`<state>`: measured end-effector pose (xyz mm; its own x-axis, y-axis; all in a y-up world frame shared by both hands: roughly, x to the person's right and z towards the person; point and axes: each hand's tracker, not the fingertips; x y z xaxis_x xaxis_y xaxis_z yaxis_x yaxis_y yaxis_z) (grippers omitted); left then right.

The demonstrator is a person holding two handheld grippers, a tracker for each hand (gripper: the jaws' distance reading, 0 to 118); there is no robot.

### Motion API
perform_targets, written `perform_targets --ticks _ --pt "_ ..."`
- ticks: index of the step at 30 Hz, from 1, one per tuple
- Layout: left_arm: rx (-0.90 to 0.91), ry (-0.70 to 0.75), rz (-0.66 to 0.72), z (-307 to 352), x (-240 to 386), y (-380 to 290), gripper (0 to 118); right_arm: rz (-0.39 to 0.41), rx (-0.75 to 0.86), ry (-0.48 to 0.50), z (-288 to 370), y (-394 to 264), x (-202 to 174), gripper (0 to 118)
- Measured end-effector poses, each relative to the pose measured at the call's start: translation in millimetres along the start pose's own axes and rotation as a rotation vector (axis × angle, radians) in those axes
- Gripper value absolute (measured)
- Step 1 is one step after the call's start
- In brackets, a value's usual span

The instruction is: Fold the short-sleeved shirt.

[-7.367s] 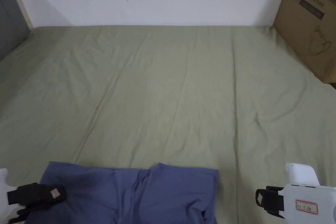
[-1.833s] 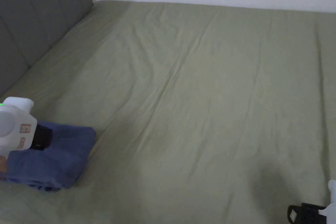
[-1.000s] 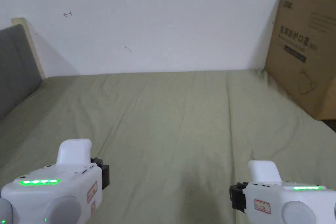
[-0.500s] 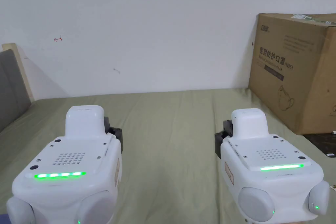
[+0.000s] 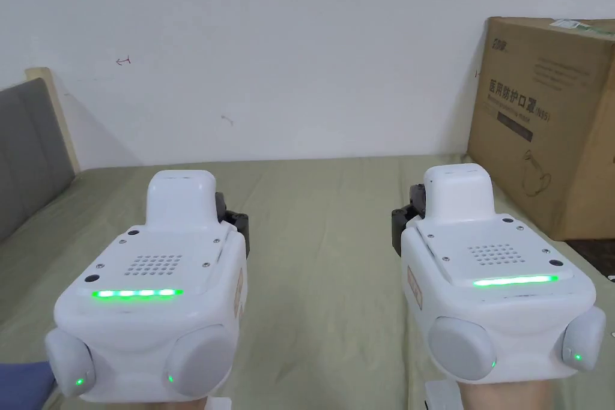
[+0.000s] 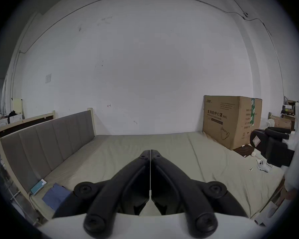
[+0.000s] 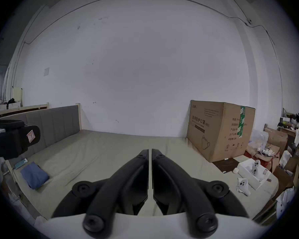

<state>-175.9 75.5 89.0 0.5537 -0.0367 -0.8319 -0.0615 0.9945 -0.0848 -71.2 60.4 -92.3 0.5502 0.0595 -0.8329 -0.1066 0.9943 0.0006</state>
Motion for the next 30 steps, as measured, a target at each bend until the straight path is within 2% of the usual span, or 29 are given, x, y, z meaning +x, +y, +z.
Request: perform_targets --ticks 3,4,6,7,8,9,10,11,12,17,20,23,30 --pt "0.002 0.005 0.003 1 -1 0 3 -0.021 0.001 0.007 1 1 1 3" --pt "-0.001 0.004 0.002 0 -1 0 13 -0.021 0.000 0.006 1 0 1 5" --pt "-0.017 -0.009 0.002 0 -3 0 43 -0.015 -0.008 0.007 0 0 1 13" --pt "-0.025 -0.014 0.004 -1 -4 -1 71 -0.012 -0.015 0.009 -1 0 1 18" --pt "-0.037 -0.016 0.008 -2 -4 -1 91 -0.008 -0.024 0.006 -1 0 0 29" --pt "-0.043 -0.017 0.013 -3 -6 -2 106 -0.004 -0.029 0.006 -2 0 0 44" --pt "-0.045 -0.019 0.020 -3 -6 -4 115 -0.003 -0.029 0.006 -1 -1 0 69" --pt "-0.039 -0.021 0.029 -2 -8 -5 117 -0.002 -0.029 0.007 -1 -1 0 86" --pt "-0.036 -0.024 0.034 -1 -8 -5 117 -0.004 -0.027 0.010 -1 -2 0 94" --pt "-0.050 0.037 -0.032 -5 -5 -4 117 -0.015 -0.024 -0.011 -1 -6 1 110" --pt "-0.072 0.034 0.004 -7 -9 -3 117 -0.045 -0.001 -0.026 0 -8 4 112" --pt "-0.084 -0.029 0.068 -7 -15 -3 117 -0.044 -0.002 -0.054 0 -7 6 116" --pt "-0.064 0.007 -0.011 -3 -6 -1 117 -0.056 -0.012 -0.042 -2 -5 13 116"
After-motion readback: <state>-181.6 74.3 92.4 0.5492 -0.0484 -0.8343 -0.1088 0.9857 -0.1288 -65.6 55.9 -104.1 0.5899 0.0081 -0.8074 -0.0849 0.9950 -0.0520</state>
